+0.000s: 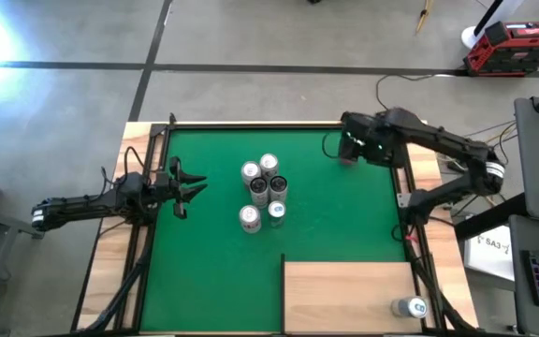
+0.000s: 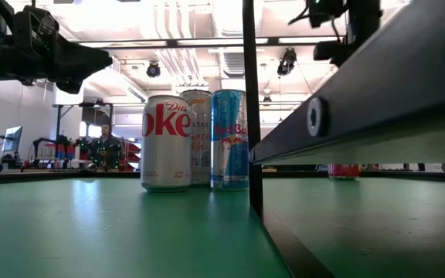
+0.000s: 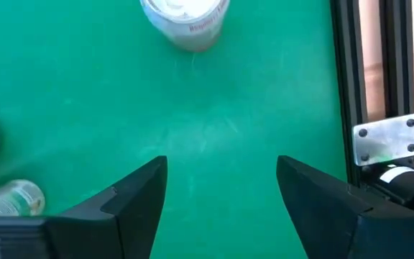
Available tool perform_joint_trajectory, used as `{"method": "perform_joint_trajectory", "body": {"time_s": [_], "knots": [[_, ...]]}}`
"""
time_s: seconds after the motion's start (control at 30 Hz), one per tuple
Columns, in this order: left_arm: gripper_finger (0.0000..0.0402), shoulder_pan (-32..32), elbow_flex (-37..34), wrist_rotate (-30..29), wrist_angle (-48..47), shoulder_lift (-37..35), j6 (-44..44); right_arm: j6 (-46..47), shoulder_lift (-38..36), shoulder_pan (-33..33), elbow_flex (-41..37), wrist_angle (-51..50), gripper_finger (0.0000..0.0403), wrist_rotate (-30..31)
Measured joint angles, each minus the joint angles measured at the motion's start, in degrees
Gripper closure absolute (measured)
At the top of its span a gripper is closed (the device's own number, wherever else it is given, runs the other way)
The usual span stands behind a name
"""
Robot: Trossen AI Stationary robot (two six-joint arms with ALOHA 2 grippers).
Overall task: Place canned beverage on shelf
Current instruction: Put the right pink white soda can on the shelf
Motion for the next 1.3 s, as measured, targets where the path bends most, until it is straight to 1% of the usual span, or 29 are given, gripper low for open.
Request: {"method": "perform_joint_trajectory", "body": {"time_s": [0.23, 0.3, 0.37, 0.47, 0.73, 0.83, 1.3], "knots": [[0.0313, 0.0, 0.0, 0.0, 0.0, 0.0, 0.0, -5.4, 7.2, -7.4, 4.3, 0.2, 0.0162, -3.6], [0.0313, 0.0, 0.0, 0.0, 0.0, 0.0, 0.0, -8.0, 9.3, -9.1, 5.7, 0.5, 0.0161, -5.1], [0.0313, 0.0, 0.0, 0.0, 0.0, 0.0, 0.0, -8.4, 11.5, -10.2, 6.9, 0.5, 0.0154, -5.4], [0.0313, 0.0, 0.0, 0.0, 0.0, 0.0, 0.0, -8.3, 14.0, -11.6, 8.0, 0.6, 0.013, -6.0], [0.0313, 0.0, 0.0, 0.0, 0.0, 0.0, 0.0, -8.2, 18.3, -15.2, 8.7, 2.7, 0.0046, -6.1], [0.0313, 0.0, 0.0, 0.0, 0.0, 0.0, 0.0, -8.0, 19.5, -16.8, 8.7, 4.3, 0.0031, -6.4], [0.0313, 0.0, 0.0, 0.0, 0.0, 0.0, 0.0, 2.1, 23.5, -20.4, 8.7, 6.7, 0.0028, -7.5]]}}
